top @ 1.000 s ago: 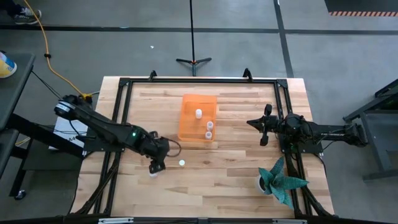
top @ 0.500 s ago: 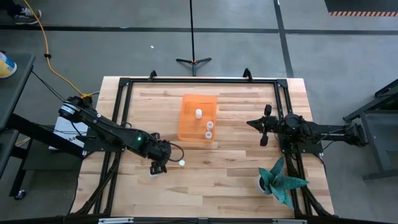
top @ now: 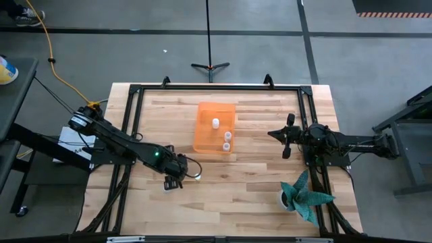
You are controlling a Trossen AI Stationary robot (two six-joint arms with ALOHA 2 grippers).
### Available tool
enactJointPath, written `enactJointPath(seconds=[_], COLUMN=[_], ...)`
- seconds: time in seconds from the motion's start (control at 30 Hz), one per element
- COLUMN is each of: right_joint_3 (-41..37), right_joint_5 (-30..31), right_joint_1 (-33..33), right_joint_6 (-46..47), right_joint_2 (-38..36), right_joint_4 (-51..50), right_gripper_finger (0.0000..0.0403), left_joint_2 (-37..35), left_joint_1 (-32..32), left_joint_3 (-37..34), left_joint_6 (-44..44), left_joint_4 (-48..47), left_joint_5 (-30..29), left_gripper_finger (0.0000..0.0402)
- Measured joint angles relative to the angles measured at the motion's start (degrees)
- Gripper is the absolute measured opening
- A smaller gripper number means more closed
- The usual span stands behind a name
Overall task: Pick and place pill bottles into a basket
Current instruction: Put the transparent medicine bottle into the yellow bin
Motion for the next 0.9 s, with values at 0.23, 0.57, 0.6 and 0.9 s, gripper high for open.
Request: enactJointPath(seconds=[0.23,0.57,0.6,0.9], right_joint_3=[0.0,0.0,0.0,0.0], right_joint_5=[0.0,0.0,0.0,0.0], right_joint_1=[0.0,0.0,0.0,0.0], right_joint_6=[0.0,-0.1,-0.1,-0.1], right_joint_2=[0.0,0.0,0.0,0.0], right_joint_4=[-0.1,-0.4,-0.4,-0.4], right_gripper_finger=[0.0001,0.0001,0.0001,0.0001], left_joint_2=[0.0,0.0,0.0,0.0], left_joint_1=[0.0,0.0,0.0,0.1], left_joint_3=[0.0,0.0,0.0,0.7], left_joint_6=[0.0,0.3,0.3,3.1], left_joint_4=[-0.1,-0.1,-0.1,-1.2], left_joint_5=[0.0,-0.1,-0.1,0.0], left_gripper_finger=[0.0274,0.0212,0.0204,0.0174])
